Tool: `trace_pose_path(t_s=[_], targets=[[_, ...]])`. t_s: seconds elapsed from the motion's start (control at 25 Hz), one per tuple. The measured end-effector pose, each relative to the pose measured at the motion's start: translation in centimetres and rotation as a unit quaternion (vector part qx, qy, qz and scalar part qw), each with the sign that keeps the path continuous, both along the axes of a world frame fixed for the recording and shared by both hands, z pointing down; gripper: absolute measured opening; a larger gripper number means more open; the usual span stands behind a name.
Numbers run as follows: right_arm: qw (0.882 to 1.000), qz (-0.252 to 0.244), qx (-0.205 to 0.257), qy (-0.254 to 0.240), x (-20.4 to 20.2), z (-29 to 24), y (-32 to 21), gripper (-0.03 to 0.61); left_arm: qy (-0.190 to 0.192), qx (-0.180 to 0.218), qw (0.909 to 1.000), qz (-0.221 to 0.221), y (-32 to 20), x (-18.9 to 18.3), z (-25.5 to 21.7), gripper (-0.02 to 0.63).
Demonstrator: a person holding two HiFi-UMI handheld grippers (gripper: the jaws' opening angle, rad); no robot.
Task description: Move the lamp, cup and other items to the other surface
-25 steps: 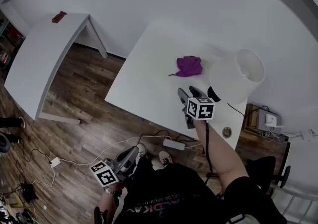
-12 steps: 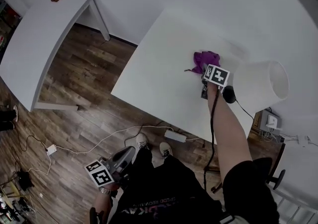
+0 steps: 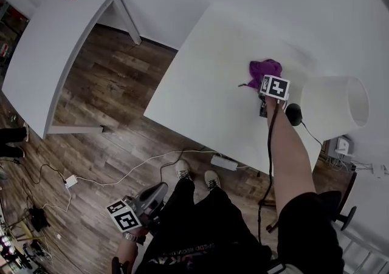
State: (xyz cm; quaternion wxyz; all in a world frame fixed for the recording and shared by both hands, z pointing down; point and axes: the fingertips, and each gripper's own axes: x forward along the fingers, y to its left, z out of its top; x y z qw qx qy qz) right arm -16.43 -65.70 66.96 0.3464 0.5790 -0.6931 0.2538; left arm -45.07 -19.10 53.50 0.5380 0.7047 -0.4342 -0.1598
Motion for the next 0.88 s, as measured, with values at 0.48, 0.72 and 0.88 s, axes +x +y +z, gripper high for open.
trace_pose_path(t_s=[0.48, 0.72, 0.88], targets=[[1.0, -0.024, 0.004, 0.009, -1.2, -0.3, 2.4, 0.098, -0.006, 0.017, 0.9998, 0.009, -0.3, 0.2, -0.9, -0.004], [0.998, -0.044, 0.021, -0.026, -2.2, -1.7, 4.0, 0.092, -0.01, 0.027, 0.9995, 0.011, -0.2, 1.0, -1.5, -0.004], [0.996, -0.065, 0.029, -0.047, -3.0, -2.9, 5.5, 0.087, -0.01, 0.039, 0.9991, 0.015, -0.4, 2.2, -2.2, -0.004]])
